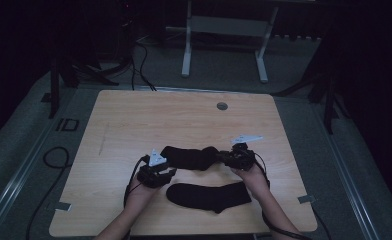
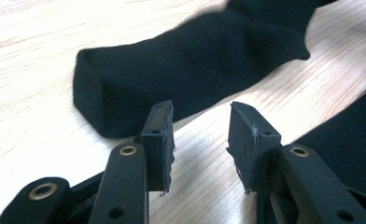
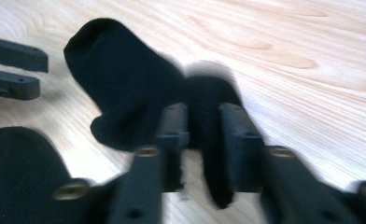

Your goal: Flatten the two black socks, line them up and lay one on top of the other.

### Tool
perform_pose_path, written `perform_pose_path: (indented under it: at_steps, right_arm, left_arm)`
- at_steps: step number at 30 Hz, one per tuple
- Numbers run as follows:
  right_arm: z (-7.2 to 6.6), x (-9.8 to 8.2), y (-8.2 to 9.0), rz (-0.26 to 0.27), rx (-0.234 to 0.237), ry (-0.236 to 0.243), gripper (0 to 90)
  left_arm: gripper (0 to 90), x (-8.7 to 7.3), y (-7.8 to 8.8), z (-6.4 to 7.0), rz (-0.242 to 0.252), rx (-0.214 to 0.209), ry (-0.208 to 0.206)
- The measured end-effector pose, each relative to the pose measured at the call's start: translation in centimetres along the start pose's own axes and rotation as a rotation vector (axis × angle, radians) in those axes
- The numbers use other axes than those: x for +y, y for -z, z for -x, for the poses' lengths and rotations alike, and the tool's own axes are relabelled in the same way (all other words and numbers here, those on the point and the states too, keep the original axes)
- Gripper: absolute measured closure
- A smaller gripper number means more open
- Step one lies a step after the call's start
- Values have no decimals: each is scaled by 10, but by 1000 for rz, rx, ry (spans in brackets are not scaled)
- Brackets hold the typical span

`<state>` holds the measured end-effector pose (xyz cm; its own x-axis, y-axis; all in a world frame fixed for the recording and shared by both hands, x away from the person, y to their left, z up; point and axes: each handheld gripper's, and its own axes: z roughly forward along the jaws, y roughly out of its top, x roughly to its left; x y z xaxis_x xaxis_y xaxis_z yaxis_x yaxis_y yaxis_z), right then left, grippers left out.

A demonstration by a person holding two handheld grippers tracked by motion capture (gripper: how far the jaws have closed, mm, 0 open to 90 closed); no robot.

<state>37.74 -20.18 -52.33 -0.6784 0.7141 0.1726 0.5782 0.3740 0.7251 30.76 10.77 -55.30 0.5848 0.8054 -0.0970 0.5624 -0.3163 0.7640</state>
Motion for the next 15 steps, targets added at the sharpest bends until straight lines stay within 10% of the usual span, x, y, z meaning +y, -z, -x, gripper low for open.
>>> perform_pose_path:
  at_steps: [8, 15]
  right_arm:
    - [24, -6, 18, -5, -44, -35, 578]
    - [15, -13, 16, -14, -85, 4, 899]
  left_arm:
    - [614, 1, 2, -5, -3, 1, 4]
    - [836, 14, 2, -13, 17, 41, -30]
